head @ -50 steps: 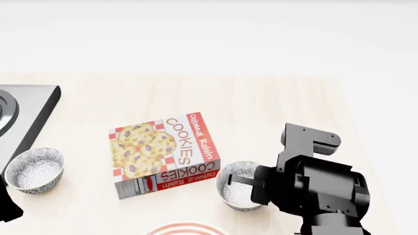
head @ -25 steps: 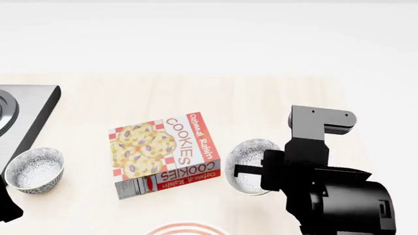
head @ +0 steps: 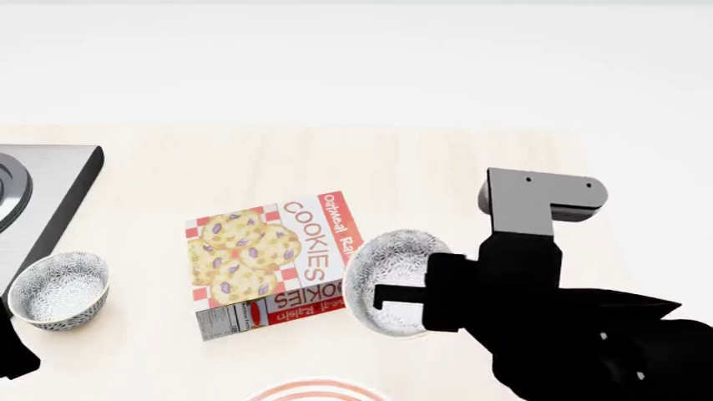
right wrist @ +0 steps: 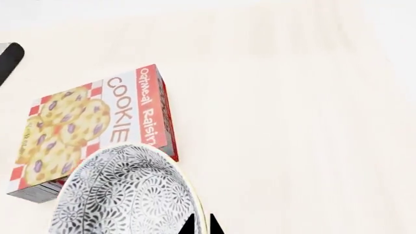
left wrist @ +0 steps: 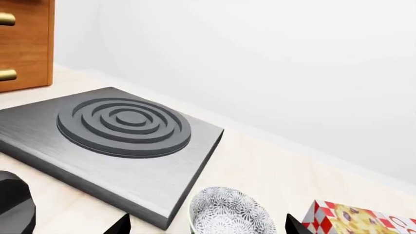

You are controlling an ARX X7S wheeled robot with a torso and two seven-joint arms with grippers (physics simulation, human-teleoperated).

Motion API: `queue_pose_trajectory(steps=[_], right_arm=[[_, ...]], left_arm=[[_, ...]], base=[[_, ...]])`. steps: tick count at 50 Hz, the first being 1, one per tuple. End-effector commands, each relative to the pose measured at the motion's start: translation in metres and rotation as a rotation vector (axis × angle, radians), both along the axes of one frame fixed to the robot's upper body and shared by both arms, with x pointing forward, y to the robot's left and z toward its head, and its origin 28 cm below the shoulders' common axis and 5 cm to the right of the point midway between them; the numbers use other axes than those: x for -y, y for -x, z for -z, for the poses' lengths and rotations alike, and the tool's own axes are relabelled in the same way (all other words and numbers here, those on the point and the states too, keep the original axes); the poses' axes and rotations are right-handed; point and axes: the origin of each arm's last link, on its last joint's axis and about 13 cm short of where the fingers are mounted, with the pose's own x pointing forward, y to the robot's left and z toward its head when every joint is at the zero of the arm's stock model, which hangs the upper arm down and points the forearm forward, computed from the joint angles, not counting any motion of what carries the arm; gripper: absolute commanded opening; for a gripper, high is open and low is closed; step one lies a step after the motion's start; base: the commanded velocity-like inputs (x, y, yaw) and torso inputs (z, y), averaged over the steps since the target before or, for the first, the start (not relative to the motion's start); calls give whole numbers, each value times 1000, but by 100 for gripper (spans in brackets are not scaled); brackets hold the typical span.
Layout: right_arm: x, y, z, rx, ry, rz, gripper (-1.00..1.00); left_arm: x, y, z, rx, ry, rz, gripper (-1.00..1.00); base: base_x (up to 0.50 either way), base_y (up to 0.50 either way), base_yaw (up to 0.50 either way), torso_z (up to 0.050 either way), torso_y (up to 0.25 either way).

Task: Pick the akita bowl next to the plate and place it on the plate.

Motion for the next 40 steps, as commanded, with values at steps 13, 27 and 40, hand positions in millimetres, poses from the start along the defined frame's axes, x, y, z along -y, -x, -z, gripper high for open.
queue_pose_trajectory(steps=[13, 27, 40], right_arm=[[-3, 22, -7, -76, -117, -130, -100], [-7, 30, 8, -133, -158, -190, -100], [-13, 33, 20, -163, -172, -228, -100]], left_arm=[[0, 0, 0, 0, 1, -2, 100], [0, 0, 0, 0, 1, -1, 100], [0, 0, 0, 0, 1, -1, 100]], base=[[0, 0, 0, 0, 1], [0, 0, 0, 0, 0], [0, 0, 0, 0, 1]])
